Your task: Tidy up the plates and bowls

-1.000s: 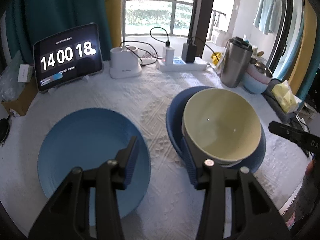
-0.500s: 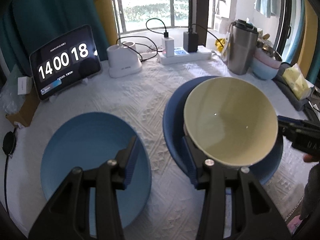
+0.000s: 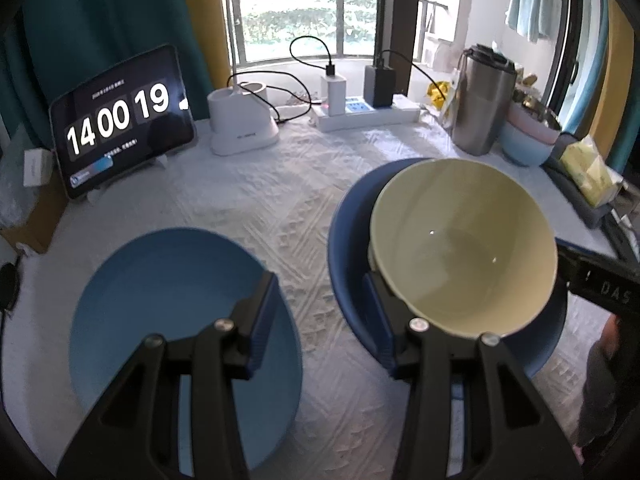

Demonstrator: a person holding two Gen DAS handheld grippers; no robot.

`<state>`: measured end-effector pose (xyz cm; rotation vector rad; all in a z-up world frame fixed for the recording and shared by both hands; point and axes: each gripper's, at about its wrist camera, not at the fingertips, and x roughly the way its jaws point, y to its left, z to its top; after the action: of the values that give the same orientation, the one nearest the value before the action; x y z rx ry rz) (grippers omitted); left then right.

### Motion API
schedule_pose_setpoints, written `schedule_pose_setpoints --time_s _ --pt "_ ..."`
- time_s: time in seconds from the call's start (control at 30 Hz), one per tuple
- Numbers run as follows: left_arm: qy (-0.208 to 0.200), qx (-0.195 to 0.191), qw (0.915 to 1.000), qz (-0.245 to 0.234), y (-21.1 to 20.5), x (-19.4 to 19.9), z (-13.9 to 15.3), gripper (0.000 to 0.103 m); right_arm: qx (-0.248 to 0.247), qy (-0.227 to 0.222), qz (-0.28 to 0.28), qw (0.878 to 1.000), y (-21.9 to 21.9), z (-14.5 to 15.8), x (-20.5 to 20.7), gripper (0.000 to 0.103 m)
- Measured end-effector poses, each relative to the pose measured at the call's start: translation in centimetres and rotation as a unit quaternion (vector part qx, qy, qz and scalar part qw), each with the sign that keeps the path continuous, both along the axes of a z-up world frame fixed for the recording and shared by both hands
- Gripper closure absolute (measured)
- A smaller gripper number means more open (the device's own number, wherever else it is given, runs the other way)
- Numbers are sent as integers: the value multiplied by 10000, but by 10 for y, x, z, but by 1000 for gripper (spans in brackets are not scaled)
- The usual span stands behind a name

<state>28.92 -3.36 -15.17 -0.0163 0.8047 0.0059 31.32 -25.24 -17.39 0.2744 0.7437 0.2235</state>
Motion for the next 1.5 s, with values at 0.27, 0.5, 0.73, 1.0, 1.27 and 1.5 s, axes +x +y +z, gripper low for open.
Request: schedule_pose_setpoints --time_s 0.27,0.5,0.73,1.0,1.27,1.5 --pt "-193 -331 9992 -149 -4 -4 -1 77 135 -164 111 9997 8 2 -5 64" --pt "-377 -485 9980 -150 -4 -5 -2 86 -111 -345 87 9993 26 6 -12 87" --pt "-410 -440 9981 -166 -5 -6 -1 86 -55 -310 53 9995 24 6 -12 88" --pt "-369 -485 9979 -211 -6 -8 -1 86 -129 -348 39 9993 25 8 -15 87" --pt "-302 -589 9974 -289 -8 -11 -1 86 -257 -470 -58 9985 24 18 -24 88" --pt "-339 -623 9970 -312 -7 -17 5 86 -305 -540 -90 9980 24 25 -32 88"
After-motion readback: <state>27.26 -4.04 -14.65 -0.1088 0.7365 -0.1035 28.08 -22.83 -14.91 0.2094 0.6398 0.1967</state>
